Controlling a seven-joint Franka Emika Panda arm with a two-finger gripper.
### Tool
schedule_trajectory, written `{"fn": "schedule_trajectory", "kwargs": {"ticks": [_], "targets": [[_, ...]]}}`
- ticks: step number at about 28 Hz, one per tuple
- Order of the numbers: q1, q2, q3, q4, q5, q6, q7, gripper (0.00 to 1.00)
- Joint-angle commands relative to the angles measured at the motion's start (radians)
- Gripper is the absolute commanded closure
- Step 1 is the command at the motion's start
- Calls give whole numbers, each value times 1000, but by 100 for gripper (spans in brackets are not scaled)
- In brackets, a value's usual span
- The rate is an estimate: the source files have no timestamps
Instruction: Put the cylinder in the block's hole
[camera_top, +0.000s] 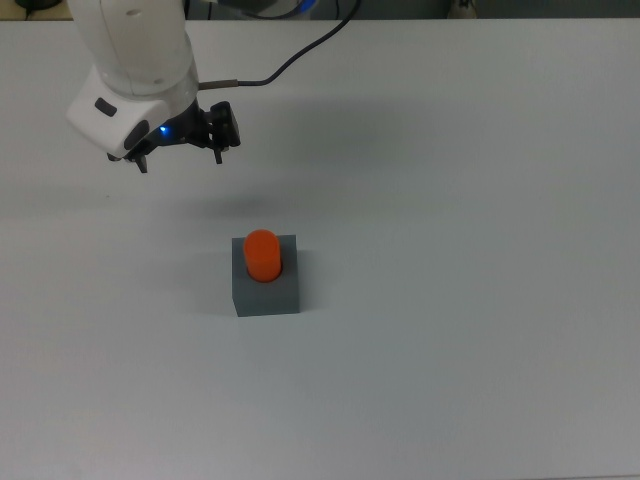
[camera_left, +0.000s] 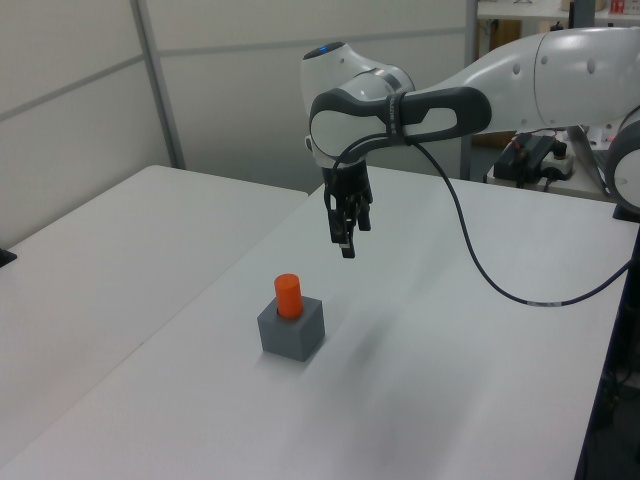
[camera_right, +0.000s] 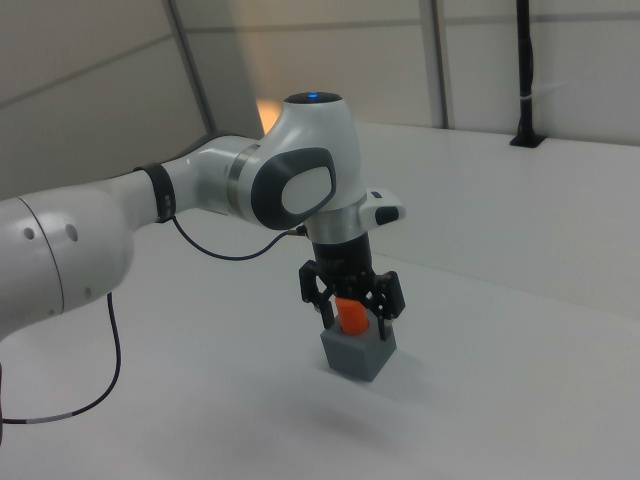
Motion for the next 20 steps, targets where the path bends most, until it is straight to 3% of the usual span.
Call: {"fn": "schedule_trajectory", "kwargs": {"ticks": [1, 20], "targets": [[7, -19, 6, -10, -11, -41, 19, 0], [-7, -42, -5, -10, -11, -40, 34, 0]]}}
